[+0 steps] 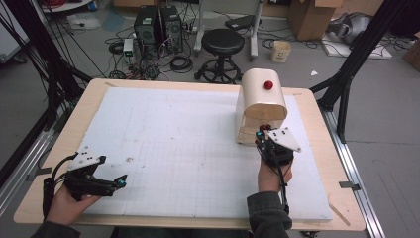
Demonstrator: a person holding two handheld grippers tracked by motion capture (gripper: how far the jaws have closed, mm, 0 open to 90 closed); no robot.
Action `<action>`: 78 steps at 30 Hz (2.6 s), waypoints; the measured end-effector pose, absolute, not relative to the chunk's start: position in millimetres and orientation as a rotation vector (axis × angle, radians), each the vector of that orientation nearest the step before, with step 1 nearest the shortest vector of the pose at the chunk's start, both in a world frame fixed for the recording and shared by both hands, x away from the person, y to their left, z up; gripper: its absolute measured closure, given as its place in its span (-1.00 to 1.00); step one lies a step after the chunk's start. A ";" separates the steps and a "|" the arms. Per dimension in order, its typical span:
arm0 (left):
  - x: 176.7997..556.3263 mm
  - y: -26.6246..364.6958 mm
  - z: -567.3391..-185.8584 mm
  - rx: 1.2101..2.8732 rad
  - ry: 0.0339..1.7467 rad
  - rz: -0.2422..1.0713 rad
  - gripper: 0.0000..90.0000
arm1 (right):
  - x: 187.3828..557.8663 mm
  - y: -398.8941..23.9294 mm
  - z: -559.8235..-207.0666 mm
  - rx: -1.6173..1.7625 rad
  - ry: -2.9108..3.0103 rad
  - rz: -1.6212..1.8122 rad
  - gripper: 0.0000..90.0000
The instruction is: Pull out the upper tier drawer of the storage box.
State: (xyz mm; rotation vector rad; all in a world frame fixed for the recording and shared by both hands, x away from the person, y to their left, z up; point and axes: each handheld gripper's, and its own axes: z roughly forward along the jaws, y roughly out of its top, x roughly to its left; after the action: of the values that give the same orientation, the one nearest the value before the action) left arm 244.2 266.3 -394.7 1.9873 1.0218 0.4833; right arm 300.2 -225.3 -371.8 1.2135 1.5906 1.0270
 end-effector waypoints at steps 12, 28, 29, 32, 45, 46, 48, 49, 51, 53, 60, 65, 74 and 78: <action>244.3 266.7 -394.7 1.990 1.021 0.485 -0.96 | 289.1 -227.7 -370.4 1.194 1.602 1.042 0.62; 244.3 266.0 -394.5 1.989 1.019 0.485 -0.96 | 274.3 -229.8 -369.0 1.174 1.612 1.061 0.62; 244.4 266.0 -394.5 1.992 1.016 0.484 -0.96 | 273.6 -230.0 -368.9 1.171 1.613 1.060 0.62; 244.3 265.7 -394.4 1.992 1.017 0.485 -0.96 | 269.2 -230.7 -369.0 1.165 1.612 1.068 0.62; 244.3 265.7 -394.2 1.993 1.015 0.485 -0.96 | 255.7 -232.7 -369.3 1.155 1.616 1.091 0.62; 244.3 265.5 -394.3 1.990 1.016 0.484 -0.96 | 255.7 -232.7 -369.3 1.155 1.616 1.091 0.62; 244.4 265.5 -394.3 1.992 1.014 0.484 -0.96 | 252.2 -232.4 -369.5 1.151 1.616 1.091 0.62; 244.4 265.5 -394.3 1.992 1.014 0.485 -0.96 | 251.3 -232.6 -369.4 1.149 1.617 1.091 0.62; 244.4 265.6 -394.2 1.992 1.014 0.485 -0.96 | 250.9 -232.7 -369.3 1.146 1.617 1.094 0.62; 244.5 265.6 -394.0 1.992 1.014 0.485 -0.96 | 248.8 -232.4 -369.0 1.146 1.615 1.097 0.62; 244.6 265.1 -394.3 1.991 1.013 0.483 -0.96 | 244.4 -232.6 -370.3 1.141 1.618 1.096 0.62; 244.6 264.9 -394.4 1.991 1.014 0.482 -0.96 | 242.3 -232.5 -370.5 1.143 1.619 1.101 0.62; 244.6 265.1 -394.3 1.991 1.013 0.482 -0.96 | 241.5 -232.8 -371.6 1.137 1.619 1.101 0.62; 244.6 265.2 -394.3 1.993 1.013 0.483 -0.96 | 241.3 -233.1 -372.3 1.142 1.619 1.107 0.62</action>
State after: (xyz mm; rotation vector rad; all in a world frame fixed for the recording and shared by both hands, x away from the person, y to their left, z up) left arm 244.6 265.2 -394.3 1.9930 1.0133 0.4825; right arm 241.3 -233.1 -372.3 1.1418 1.6190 1.1067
